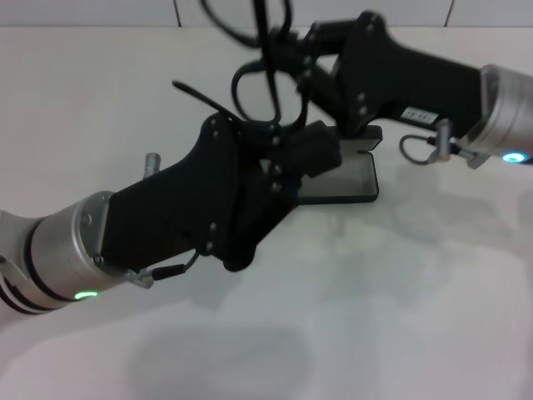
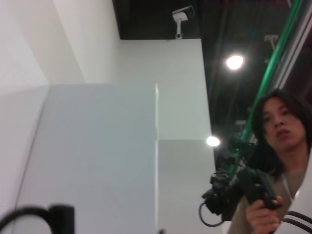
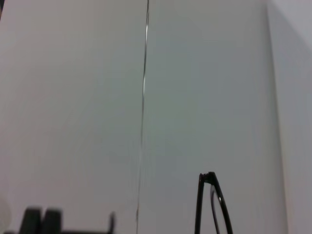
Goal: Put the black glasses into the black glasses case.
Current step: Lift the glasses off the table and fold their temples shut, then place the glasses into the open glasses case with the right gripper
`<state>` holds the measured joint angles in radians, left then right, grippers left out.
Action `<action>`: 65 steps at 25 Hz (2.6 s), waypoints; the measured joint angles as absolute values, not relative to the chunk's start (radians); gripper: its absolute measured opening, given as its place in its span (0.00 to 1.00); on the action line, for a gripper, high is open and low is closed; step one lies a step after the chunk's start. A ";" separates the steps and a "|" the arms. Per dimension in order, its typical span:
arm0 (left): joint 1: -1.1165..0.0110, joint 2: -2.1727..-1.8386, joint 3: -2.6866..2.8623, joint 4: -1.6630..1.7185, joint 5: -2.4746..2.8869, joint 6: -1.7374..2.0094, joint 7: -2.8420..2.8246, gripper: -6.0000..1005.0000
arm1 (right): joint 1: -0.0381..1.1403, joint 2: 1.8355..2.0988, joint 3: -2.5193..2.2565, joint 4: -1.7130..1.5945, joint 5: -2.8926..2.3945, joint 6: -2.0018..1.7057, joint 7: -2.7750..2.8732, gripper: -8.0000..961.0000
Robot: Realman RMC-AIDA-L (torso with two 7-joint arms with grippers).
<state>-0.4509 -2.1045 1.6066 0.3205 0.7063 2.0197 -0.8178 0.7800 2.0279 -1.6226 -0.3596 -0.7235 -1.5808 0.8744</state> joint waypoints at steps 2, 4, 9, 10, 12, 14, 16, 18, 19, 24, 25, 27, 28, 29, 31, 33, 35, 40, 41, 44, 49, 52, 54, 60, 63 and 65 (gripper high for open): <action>-0.451 -2.105 1.603 0.315 0.696 2.016 -0.821 0.05 | 0.778 2.028 -1.659 -0.377 -0.724 -1.555 0.874 0.09; -0.454 -2.105 1.602 0.293 0.668 2.011 -0.825 0.05 | 0.775 2.028 -1.696 -0.395 -0.724 -1.529 0.874 0.09; -0.459 -2.104 1.604 0.239 0.603 2.004 -0.833 0.05 | 0.772 2.028 -1.754 -0.425 -0.724 -1.485 0.873 0.09; -0.459 -2.103 1.602 0.232 0.597 2.001 -0.838 0.05 | 0.772 2.028 -1.758 -0.425 -0.724 -1.478 0.873 0.09; -0.460 -2.103 1.599 0.227 0.593 1.995 -0.844 0.05 | 0.772 2.028 -1.760 -0.426 -0.724 -1.472 0.872 0.09; -0.460 -2.102 1.599 0.227 0.592 1.985 -0.851 0.05 | 0.772 2.028 -1.760 -0.426 -0.724 -1.471 0.872 0.09; -0.460 -2.101 1.599 0.227 0.591 1.980 -0.855 0.05 | 0.772 2.028 -1.760 -0.426 -0.723 -1.468 0.872 0.09; -0.460 -2.099 1.602 0.228 0.591 1.979 -0.856 0.05 | 0.772 2.028 -1.757 -0.426 -0.722 -1.464 0.872 0.09; -0.460 -2.098 1.603 0.230 0.592 1.981 -0.856 0.05 | 0.770 2.028 -1.755 -0.427 -0.722 -1.461 0.872 0.09; -0.438 -2.070 1.607 0.248 0.623 2.023 -0.867 0.05 | 0.751 2.014 -1.749 -0.441 -0.725 -1.434 0.880 0.09; -0.426 -2.056 1.607 0.261 0.638 2.029 -0.877 0.05 | 0.747 2.008 -1.748 -0.451 -0.733 -1.428 0.888 0.09; -0.393 -2.019 1.607 0.312 0.699 2.032 -0.901 0.05 | 0.737 1.987 -1.748 -0.497 -0.778 -1.408 0.932 0.09; -0.376 -1.999 1.607 0.345 0.739 2.032 -0.912 0.05 | 0.733 1.980 -1.747 -0.513 -0.794 -1.400 0.947 0.09; -0.358 -1.979 1.607 0.381 0.783 2.033 -0.926 0.05 | 0.722 1.966 -1.748 -0.569 -0.855 -1.372 0.996 0.10; -0.330 -1.951 1.607 0.442 0.844 2.035 -0.951 0.05 | 0.700 1.943 -1.747 -0.681 -0.977 -1.314 1.099 0.10; -0.297 -1.931 1.606 0.500 0.894 2.036 -0.975 0.05 | 0.672 1.924 -1.746 -0.850 -1.163 -1.239 1.252 0.10; -0.279 -1.926 1.598 0.512 0.905 2.036 -0.980 0.05 | 0.650 1.924 -1.736 -1.024 -1.424 -1.186 1.446 0.10; -0.285 -1.939 1.566 0.478 0.907 2.034 -0.972 0.05 | 0.642 2.019 -1.713 -1.313 -2.091 -1.205 1.823 0.10; -0.289 -1.941 1.565 0.470 0.907 2.034 -0.971 0.05 | 0.645 2.025 -1.741 -1.343 -2.181 -1.202 1.865 0.10; -0.294 -1.945 1.565 0.453 0.907 2.034 -0.967 0.05 | 0.661 2.024 -1.810 -1.392 -2.330 -1.176 1.954 0.10; -0.293 -1.946 1.565 0.445 0.909 2.034 -0.963 0.05 | 0.664 2.028 -1.875 -1.425 -2.417 -1.131 2.015 0.10; -0.290 -1.947 1.565 0.445 0.910 2.034 -0.963 0.05 | 0.666 2.028 -1.919 -1.408 -2.441 -1.050 2.020 0.10; -0.289 -1.947 1.565 0.445 0.910 2.034 -0.963 0.05 | 0.661 2.028 -1.939 -1.400 -2.453 -1.001 2.017 0.10; -0.289 -1.952 1.565 0.438 0.910 2.034 -0.962 0.05 | 0.645 2.029 -2.005 -1.351 -2.501 -0.837 2.015 0.11; -0.289 -1.954 1.565 0.437 0.909 2.034 -0.961 0.05 | 0.644 2.029 -2.036 -1.298 -2.517 -0.743 2.013 0.11; -0.289 -1.955 1.565 0.437 0.910 2.034 -0.959 0.05 | 0.644 2.029 -2.042 -1.288 -2.522 -0.728 2.013 0.11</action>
